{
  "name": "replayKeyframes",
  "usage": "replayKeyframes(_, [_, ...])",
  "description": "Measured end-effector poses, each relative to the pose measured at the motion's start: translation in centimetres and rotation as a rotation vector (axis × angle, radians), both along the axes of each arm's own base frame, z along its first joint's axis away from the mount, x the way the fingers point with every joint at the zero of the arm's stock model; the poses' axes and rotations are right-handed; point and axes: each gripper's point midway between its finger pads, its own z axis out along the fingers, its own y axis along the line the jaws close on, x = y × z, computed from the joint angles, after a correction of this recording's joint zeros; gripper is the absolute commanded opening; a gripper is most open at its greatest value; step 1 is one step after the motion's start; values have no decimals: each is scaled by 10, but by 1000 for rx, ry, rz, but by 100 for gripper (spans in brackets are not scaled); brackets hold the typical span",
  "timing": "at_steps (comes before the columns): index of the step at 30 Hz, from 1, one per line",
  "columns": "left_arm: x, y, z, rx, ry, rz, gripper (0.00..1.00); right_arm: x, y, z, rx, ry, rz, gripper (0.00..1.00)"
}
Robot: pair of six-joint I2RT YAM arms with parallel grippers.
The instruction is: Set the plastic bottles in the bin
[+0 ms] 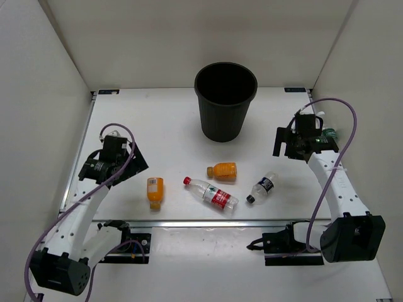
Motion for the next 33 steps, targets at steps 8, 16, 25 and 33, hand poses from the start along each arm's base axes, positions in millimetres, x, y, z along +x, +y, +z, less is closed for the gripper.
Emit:
replayKeyframes(8, [-29,3,-64,33,188,22,99,4,15,8,-27,-47,81,99])
replayKeyframes(16, [-32,-6,-92,60,258,-14,98,-1,29,4,-21,-75,141,99])
replayKeyframes(25, [-25,-23,-119,100,316,-111,99,-7,22,1,-12,-91,116,99])
replayKeyframes(33, [-16,-41,-96,28,215,-225,99,-14,21,-7,9,-83,100,99])
